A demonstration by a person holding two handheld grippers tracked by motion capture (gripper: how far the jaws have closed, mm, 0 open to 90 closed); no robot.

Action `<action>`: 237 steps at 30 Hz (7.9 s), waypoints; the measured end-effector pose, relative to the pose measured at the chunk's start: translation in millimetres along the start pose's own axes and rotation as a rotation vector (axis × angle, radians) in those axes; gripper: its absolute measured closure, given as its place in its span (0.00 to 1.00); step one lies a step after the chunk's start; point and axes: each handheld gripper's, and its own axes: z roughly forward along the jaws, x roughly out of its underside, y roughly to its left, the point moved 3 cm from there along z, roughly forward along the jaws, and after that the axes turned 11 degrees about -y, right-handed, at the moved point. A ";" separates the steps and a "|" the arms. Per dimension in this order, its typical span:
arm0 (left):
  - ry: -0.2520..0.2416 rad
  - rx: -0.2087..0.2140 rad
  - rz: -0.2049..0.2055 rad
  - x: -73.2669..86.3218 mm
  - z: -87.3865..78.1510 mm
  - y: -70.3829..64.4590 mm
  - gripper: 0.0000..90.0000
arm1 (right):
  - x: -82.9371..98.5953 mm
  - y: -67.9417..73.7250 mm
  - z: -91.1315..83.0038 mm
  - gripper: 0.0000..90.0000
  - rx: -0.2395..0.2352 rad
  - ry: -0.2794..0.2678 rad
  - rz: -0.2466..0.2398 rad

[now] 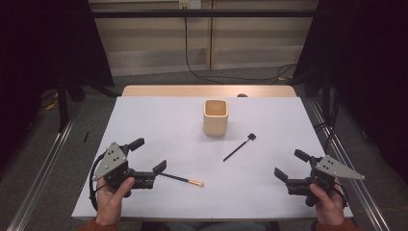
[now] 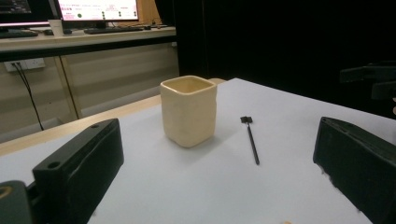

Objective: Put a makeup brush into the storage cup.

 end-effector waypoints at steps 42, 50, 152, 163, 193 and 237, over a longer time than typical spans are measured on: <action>0.068 0.093 -0.001 -12.1 74.6 -15.4 0.03 | 0.6 1.2 0.9 0.00 -0.021 0.006 0.011; 0.222 0.150 0.027 -10.5 86.7 -15.1 0.02 | 1.0 1.3 1.4 0.00 -0.026 0.010 0.012; 1.154 0.615 0.325 89.0 117.2 -35.1 0.52 | 4.6 5.3 5.8 0.00 -0.068 0.051 0.004; 1.201 0.608 0.336 88.3 121.0 -38.1 0.54 | 4.9 5.7 6.0 0.00 -0.071 0.054 0.009; 1.161 0.596 0.256 86.2 123.8 -24.7 0.93 | 6.0 4.8 6.5 0.00 -0.070 0.065 0.011; 0.681 0.410 -0.104 47.2 100.5 5.0 0.93 | 6.0 4.4 6.5 0.00 -0.067 0.064 0.020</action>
